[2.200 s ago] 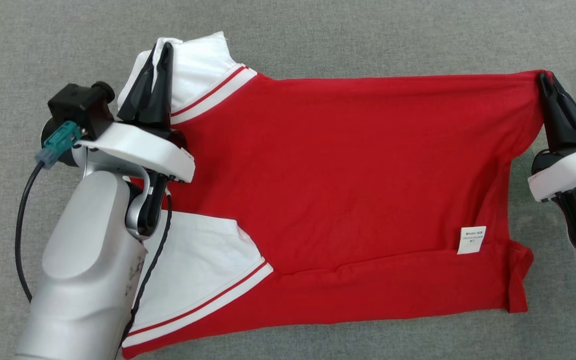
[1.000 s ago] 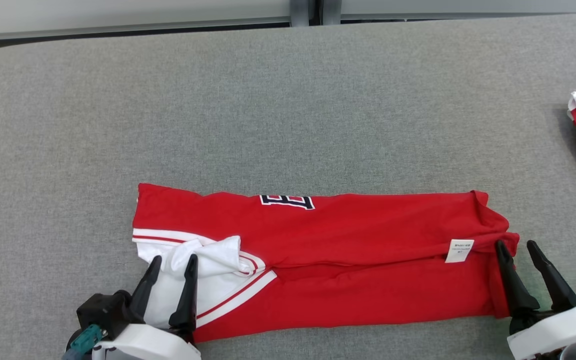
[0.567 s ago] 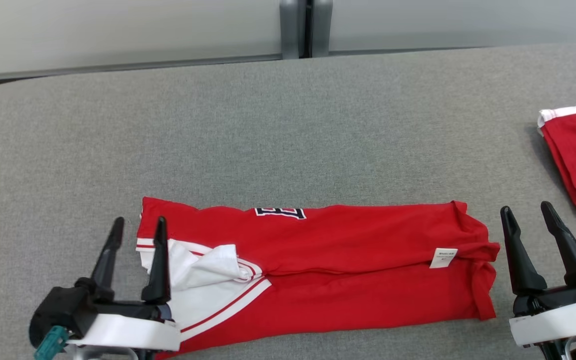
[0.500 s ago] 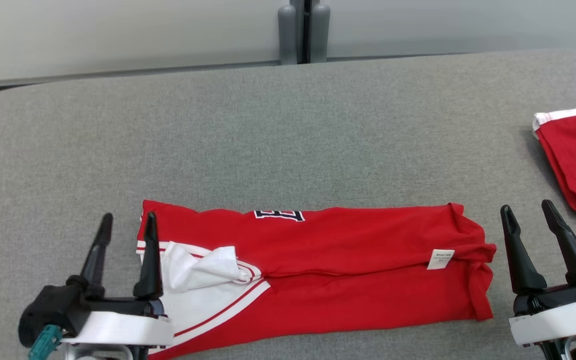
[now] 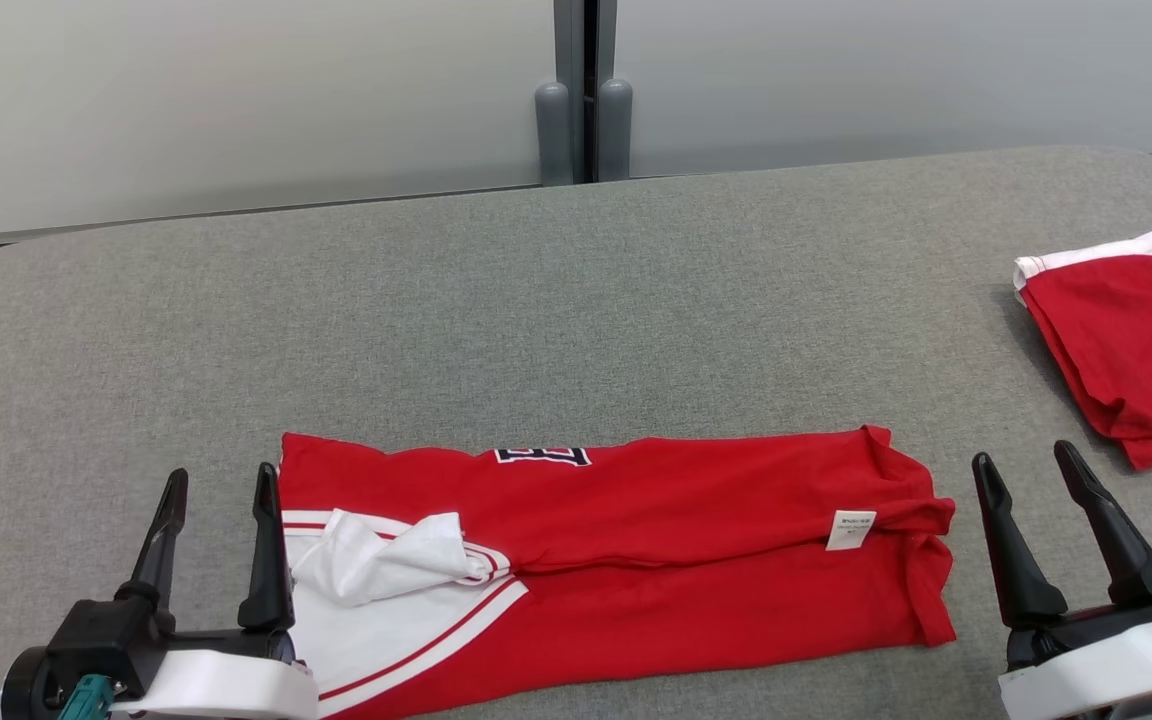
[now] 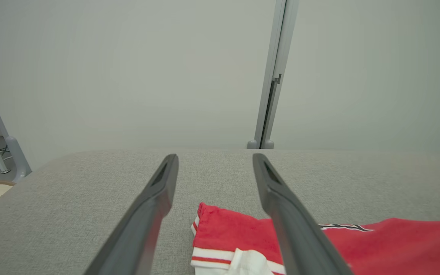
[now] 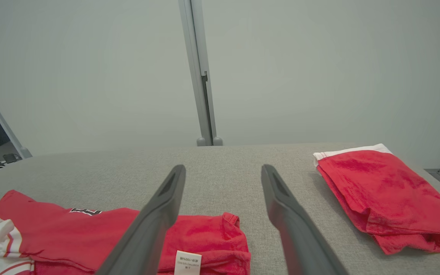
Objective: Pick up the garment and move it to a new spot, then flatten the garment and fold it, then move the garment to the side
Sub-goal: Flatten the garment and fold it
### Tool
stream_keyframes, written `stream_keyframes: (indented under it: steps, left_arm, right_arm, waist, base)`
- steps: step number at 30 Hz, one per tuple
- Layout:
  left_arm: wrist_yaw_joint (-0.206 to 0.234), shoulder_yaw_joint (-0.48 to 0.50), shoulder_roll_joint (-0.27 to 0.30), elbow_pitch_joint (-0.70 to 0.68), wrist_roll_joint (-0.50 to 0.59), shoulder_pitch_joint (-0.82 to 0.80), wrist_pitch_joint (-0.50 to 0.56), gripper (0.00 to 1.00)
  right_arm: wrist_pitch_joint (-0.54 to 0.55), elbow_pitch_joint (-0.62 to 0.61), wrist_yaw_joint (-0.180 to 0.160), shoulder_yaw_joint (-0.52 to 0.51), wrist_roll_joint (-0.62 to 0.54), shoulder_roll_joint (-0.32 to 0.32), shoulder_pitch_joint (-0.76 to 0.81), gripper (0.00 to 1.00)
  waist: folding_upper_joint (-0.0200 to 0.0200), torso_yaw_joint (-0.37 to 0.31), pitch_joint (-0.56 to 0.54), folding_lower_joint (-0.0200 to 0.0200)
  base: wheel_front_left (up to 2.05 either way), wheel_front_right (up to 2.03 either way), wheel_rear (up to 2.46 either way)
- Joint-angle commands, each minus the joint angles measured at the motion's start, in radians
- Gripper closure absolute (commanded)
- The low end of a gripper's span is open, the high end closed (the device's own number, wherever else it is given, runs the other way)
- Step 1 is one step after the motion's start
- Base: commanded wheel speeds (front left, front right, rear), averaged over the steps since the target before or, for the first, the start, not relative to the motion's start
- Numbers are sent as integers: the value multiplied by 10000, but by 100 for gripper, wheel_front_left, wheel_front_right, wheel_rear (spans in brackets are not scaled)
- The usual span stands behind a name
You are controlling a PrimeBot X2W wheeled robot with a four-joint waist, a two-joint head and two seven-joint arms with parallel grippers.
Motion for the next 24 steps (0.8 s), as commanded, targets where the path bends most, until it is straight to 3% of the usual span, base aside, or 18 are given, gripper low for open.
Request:
stream_keyframes:
  steps: [1,13,24]
  left_arm:
    - [66,30,78,41,-28,42,46,0]
    - [131,-108,93,39,-42,-99,141,0]
    - [-5,-411,29,-105,69,-928,184,0]
  right_arm:
    - [25,-4,-5,-22,-54,-27,67,0]
    - [77,95,-5,-156,-79,-21,16,0]
    - [-96,2222,-5,-17,360,-524,-584,0]
  waist:
    - [-1,-5,-8,0]
    - [-1,49,46,0]
    - [-1,447,991,0]
  base:
    - [0,0,0]
    - [0,0,0]
    - [0,0,0]
